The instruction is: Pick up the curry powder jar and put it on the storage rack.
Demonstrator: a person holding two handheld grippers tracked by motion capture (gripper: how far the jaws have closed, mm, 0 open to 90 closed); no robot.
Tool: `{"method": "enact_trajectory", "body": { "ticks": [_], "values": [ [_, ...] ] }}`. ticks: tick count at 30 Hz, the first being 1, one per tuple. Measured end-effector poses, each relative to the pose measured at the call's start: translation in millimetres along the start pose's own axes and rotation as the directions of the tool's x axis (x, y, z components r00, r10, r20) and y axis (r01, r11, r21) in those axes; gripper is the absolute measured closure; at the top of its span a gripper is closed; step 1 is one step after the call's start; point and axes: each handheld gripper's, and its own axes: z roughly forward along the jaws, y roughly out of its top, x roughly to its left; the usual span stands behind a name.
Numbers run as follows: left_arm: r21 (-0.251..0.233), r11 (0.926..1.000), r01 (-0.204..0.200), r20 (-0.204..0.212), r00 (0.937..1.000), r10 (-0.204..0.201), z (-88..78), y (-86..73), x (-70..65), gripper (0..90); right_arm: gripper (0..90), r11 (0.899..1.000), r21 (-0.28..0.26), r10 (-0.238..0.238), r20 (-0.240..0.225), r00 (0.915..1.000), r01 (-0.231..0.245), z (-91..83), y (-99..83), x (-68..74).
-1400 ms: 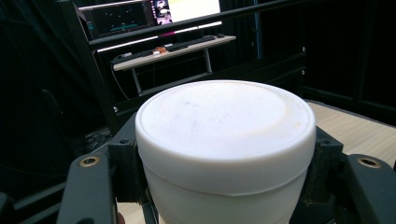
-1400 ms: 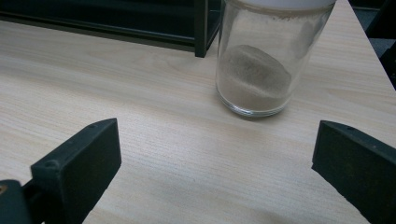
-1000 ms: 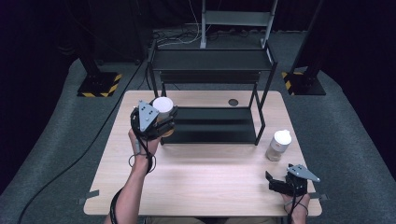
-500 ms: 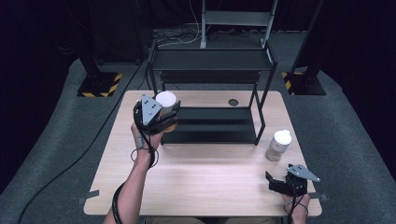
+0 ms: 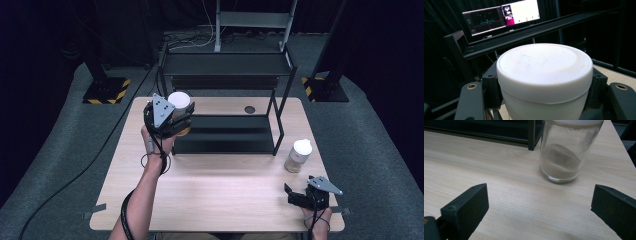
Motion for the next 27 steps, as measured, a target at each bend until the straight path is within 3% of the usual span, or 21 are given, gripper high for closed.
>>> {"method": "enact_trajectory", "body": {
  "ticks": [27],
  "values": [
    [-0.02, 0.9996, -0.019, 0.002, 0.9998, 0.019, 14.0, 23.3, 6.5, 33.3, 0.6, 1.0, 0.003, 0.0, 0.0, 1.0, 0.0, 0.2, 0.6, 0.1]
  ]
}}
